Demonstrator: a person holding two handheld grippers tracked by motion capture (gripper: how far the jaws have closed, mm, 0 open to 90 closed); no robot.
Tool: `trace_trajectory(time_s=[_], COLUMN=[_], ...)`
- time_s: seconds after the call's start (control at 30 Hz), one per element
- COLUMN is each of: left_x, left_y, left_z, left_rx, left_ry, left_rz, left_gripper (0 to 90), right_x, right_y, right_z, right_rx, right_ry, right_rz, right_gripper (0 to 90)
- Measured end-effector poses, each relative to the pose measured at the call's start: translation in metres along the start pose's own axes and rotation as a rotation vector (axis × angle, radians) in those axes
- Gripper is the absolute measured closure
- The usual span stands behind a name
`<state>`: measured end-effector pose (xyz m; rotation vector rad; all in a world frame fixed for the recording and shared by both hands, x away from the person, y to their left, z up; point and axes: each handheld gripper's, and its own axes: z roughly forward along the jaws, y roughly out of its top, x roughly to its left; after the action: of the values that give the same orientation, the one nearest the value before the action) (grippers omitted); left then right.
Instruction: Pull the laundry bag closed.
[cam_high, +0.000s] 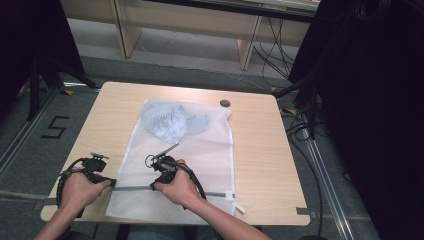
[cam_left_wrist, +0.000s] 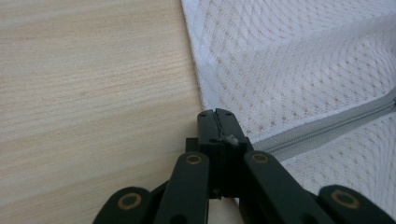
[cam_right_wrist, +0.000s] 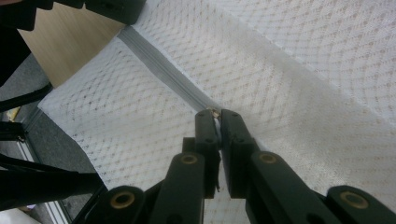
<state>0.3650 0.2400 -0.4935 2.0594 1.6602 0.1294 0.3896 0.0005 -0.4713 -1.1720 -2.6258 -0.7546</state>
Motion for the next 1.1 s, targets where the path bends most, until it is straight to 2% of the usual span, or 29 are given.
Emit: trace_trajectory(time_s=[0.03, 0.1, 0.17, 0.23, 0.27, 0.37, 0.4, 0.57, 0.6, 0.67, 0.83, 0.87, 0.97, 1.0, 1.03, 1.07, 1.1], left_x=[0.0, -0.001, -0.001, -0.001, 0.0, -0.001, -0.001, -0.001, -0.001, -0.001, -0.001, 0.0, 0.0, 0.0, -0.001, -0.001, -0.001], left_y=[0.0, 0.0, 0.0, 0.0, 0.0, 0.0, 0.0, 0.0, 0.0, 0.0, 0.001, 0.001, 0.002, 0.002, 0.002, 0.002, 0.002], left_z=[0.0, 0.0, 0.0, 0.0, 0.0, 0.001, 0.0, 0.0, 0.001, 0.001, 0.0, -0.001, -0.001, -0.001, -0.001, -0.001, -0.001], left_rx=[-0.005, -0.003, 0.011, 0.01, -0.006, -0.006, -0.005, 0.008, -0.008, -0.004, 0.01, 0.017, 0.022, 0.023, 0.026, 0.025, 0.025], left_ry=[0.0, 0.003, -0.002, -0.002, -0.001, 0.0, -0.001, -0.002, -0.002, -0.002, 0.006, 0.0, 0.0, 0.0, 0.002, 0.001, 0.0], left_rz=[-0.001, -0.001, 0.003, 0.0, 0.001, -0.002, -0.001, 0.002, 0.001, 0.002, -0.005, 0.007, 0.006, 0.008, 0.008, 0.007, 0.007], left_gripper=[90.0, 90.0, 90.0, 90.0, 90.0, 90.0, 90.0, 90.0, 90.0, 90.0, 90.0, 90.0, 90.0, 90.0, 90.0, 90.0, 90.0], right_x=[0.0, -0.004, -0.005, -0.005, -0.005, -0.006, -0.006, -0.01, -0.011, -0.01, -0.011, -0.011, -0.009, -0.009, -0.01, -0.012, -0.012], right_y=[0.0, 0.001, 0.001, 0.001, 0.001, 0.003, 0.003, 0.005, 0.004, 0.004, 0.004, 0.003, 0.002, 0.002, 0.002, 0.002, 0.002], right_z=[0.0, 0.001, 0.001, 0.0, 0.0, -0.002, -0.002, -0.003, -0.003, -0.004, -0.007, -0.007, -0.006, -0.005, -0.005, -0.005, -0.006], right_rx=[-0.001, -0.016, -0.004, 0.007, 0.01, 0.014, 0.015, 0.03, 0.031, 0.038, 0.034, 0.031, 0.036, 0.035, 0.034, 0.031, 0.032], right_ry=[0.002, 0.0, -0.006, -0.004, -0.006, -0.015, 0.002, -0.007, -0.018, -0.008, -0.007, -0.017, -0.026, -0.021, -0.015, -0.03, -0.02], right_rz=[0.007, -0.059, -0.065, -0.049, -0.048, -0.051, -0.042, -0.038, -0.039, -0.027, -0.039, -0.044, -0.051, -0.038, -0.044, -0.052, -0.038], right_gripper=[87.0, 87.0, 87.0, 87.0, 87.0, 87.0, 87.0, 87.0, 87.0, 87.0, 86.9, 87.0, 87.0, 87.0, 87.0, 87.0, 87.0])
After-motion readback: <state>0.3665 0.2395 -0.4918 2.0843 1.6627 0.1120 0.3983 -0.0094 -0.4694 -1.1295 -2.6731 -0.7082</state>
